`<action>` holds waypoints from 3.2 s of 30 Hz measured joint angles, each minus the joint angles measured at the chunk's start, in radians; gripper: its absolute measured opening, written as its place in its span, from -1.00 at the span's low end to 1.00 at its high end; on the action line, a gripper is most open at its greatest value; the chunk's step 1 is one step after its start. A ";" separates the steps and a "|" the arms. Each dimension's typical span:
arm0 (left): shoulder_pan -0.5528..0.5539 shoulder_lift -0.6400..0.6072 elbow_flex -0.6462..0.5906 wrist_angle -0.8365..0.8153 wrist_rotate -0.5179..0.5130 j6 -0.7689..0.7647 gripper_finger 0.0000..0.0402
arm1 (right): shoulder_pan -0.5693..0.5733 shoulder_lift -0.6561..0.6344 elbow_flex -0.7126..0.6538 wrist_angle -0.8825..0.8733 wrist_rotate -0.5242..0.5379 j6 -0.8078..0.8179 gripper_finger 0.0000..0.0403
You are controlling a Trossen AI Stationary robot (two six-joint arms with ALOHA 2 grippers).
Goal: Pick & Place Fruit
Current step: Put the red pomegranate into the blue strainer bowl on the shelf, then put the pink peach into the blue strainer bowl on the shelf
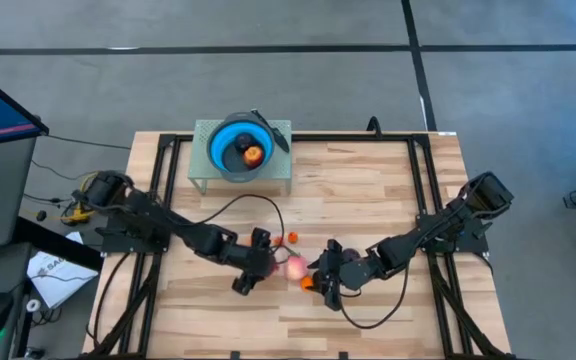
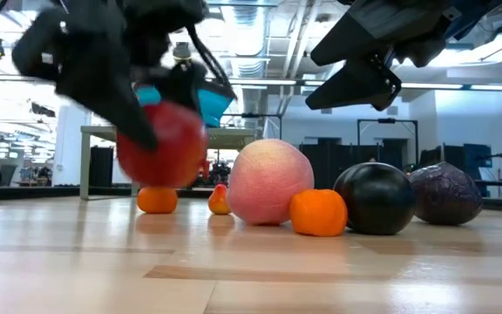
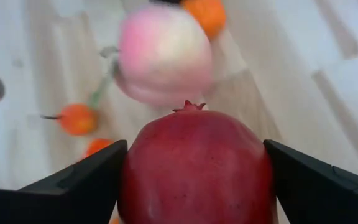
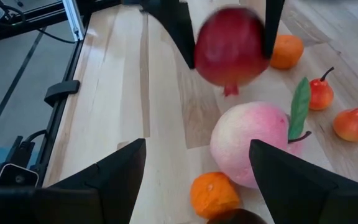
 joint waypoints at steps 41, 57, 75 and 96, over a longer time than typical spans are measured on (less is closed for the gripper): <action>0.721 -0.561 -0.160 0.165 -0.462 -0.165 0.83 | -0.003 0.000 0.001 0.061 0.000 -0.084 0.39; 0.732 -0.507 -0.190 0.166 -0.545 -0.222 0.87 | -0.001 0.000 0.001 0.061 0.000 -0.084 0.39; 0.670 -0.703 -0.178 0.173 -0.480 -0.218 0.89 | -0.005 0.000 0.001 0.060 0.001 -0.087 0.39; -0.249 -0.549 -0.234 0.231 -0.653 -0.338 0.44 | -0.021 -0.186 0.002 -0.243 0.003 -0.170 0.39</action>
